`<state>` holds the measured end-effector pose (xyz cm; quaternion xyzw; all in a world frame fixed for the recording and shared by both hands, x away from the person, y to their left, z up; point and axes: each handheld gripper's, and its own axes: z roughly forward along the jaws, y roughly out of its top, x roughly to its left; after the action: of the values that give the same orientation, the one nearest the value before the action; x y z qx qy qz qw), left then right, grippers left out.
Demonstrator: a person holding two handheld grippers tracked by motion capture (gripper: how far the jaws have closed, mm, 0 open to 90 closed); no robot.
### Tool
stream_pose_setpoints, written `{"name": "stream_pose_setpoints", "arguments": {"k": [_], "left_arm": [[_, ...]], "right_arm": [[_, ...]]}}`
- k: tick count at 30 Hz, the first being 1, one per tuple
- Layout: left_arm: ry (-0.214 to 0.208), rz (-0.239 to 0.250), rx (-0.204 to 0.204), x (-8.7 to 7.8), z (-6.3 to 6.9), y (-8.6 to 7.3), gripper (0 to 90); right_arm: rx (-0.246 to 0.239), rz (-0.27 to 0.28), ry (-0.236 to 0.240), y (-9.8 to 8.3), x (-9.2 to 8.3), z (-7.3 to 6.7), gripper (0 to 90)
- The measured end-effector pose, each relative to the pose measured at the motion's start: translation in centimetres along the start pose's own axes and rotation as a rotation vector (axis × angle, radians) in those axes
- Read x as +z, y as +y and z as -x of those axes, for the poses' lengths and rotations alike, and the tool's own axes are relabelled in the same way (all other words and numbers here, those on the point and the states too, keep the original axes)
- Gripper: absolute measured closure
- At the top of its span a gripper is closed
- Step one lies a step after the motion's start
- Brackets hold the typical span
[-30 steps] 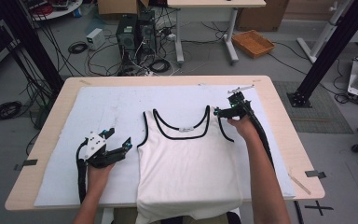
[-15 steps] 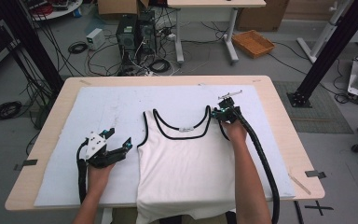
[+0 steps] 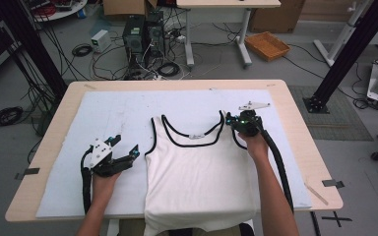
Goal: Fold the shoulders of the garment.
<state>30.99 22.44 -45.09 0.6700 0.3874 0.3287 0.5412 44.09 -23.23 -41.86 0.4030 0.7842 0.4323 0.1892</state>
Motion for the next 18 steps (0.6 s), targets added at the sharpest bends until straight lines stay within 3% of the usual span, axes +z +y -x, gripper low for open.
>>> {"name": "stream_pose_setpoints", "arguments": {"k": [7,14,16,18], "left_arm": [[-0.004,0.001,0.007,0.0,0.1,0.0,24.0],[-0.004,-0.001,0.008,0.0,0.0,0.0,24.0],[-0.004,-0.001,0.007,0.0,0.0,0.0,24.0],[-0.003,0.001,0.003,0.0,0.0,0.0,24.0]], "right_arm": [[-0.085,0.049,0.041,-1.9,-2.8,-2.2,85.7],[-0.137,0.043,0.053,-4.2,-4.4,-3.3,84.4],[-0.157,0.042,0.067,-4.6,-4.9,-3.6,82.1],[-0.173,0.038,0.091,-5.2,-5.6,-4.0,72.5]]}}
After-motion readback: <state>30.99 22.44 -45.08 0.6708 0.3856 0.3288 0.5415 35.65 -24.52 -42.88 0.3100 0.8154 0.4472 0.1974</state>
